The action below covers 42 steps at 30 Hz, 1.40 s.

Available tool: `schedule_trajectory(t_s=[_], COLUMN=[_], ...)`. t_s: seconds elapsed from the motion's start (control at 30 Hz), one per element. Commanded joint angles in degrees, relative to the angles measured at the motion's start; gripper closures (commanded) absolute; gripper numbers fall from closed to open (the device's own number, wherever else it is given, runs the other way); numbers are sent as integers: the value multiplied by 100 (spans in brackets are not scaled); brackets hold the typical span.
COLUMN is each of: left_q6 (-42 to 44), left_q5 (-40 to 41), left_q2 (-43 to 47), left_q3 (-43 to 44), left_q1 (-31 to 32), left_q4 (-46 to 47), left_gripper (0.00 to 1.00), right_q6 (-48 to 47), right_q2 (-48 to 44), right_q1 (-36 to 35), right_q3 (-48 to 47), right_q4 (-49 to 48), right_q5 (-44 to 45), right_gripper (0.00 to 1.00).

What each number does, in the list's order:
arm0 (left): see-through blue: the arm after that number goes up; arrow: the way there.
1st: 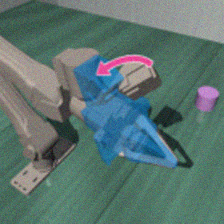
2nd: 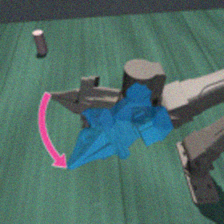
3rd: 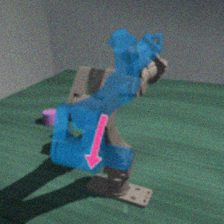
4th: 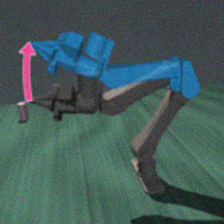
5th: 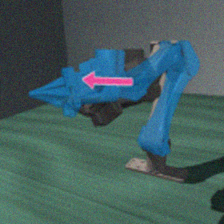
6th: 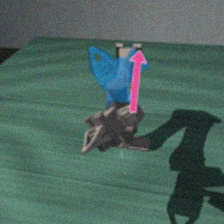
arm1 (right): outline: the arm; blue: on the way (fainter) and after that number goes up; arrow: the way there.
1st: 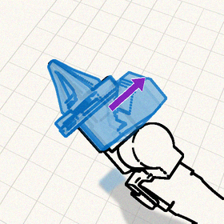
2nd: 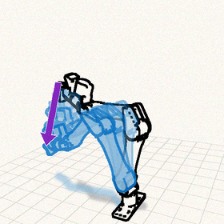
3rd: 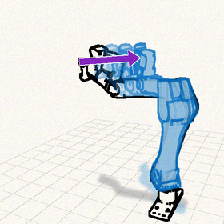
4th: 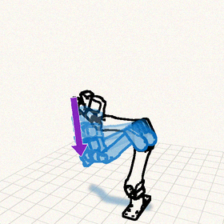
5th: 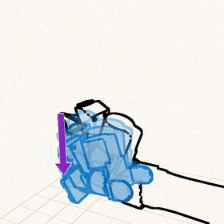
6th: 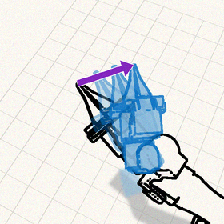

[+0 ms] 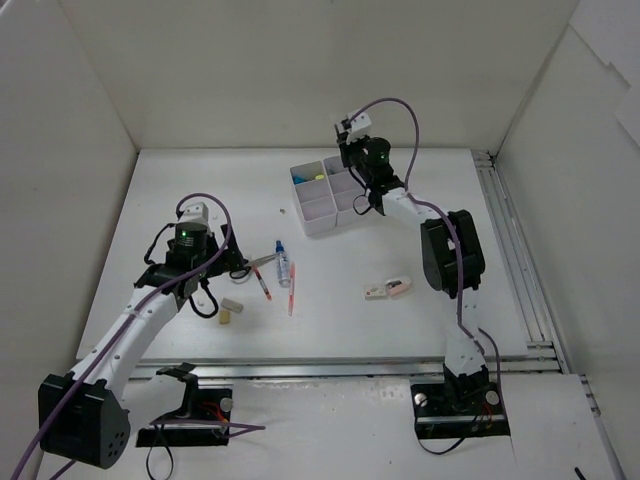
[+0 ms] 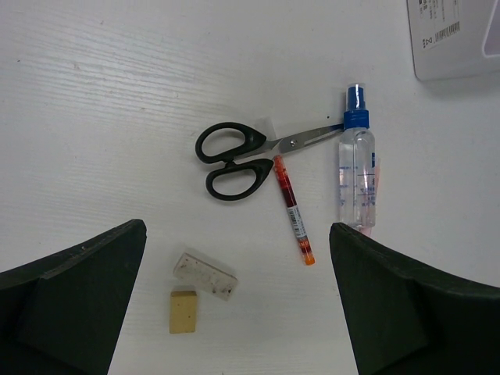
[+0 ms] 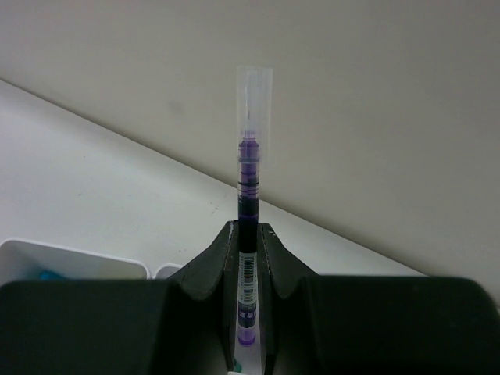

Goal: Sort the stationery into containers
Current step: Place the pen in the storage box, then pick up the pen from the center of the board.

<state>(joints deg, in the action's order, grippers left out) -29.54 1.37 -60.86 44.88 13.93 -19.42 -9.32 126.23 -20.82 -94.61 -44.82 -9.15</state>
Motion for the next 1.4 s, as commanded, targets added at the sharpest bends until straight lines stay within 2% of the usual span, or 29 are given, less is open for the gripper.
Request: schedule_trajectory(t_s=[0.0,0.27,0.6,0.73,0.87,0.9,1.0,1.2,1.3,1.37], left_q6=[80,19,18,-8,-17,-17,-17,-34,-130,-183], left_q5=[57,136,145,136,127,110,83,22,13,30], left_q2=[-22,-31,136,241,338,355,469,698,873,962], left_q3=[346,328,240,179,135,135,117,64,-6,-23], left_q1=[48,48,48,48,48,48,48,48,48,48], left_q4=[325,255,211,219,193,193,202,140,53,17], left_gripper=[1,1,1,0,1,1,0,1,1,1], right_q6=[255,668,809,853,906,906,906,809,836,722], right_q2=[76,551,288,78,-178,-256,-538,-1538,-2222,-2593], right_q1=[69,148,157,131,131,131,113,-62,-360,-842], right_q3=[-488,-384,337,662,908,953,1163,1839,2410,2806], right_q4=[-1028,-1652,-2057,-2241,-2330,-2338,-2339,-2312,-1927,-1103], right_q5=[-193,-272,-254,-307,-386,-386,-386,-184,96,623], right_gripper=[100,98,92,86,67,58,47,33,22,12])
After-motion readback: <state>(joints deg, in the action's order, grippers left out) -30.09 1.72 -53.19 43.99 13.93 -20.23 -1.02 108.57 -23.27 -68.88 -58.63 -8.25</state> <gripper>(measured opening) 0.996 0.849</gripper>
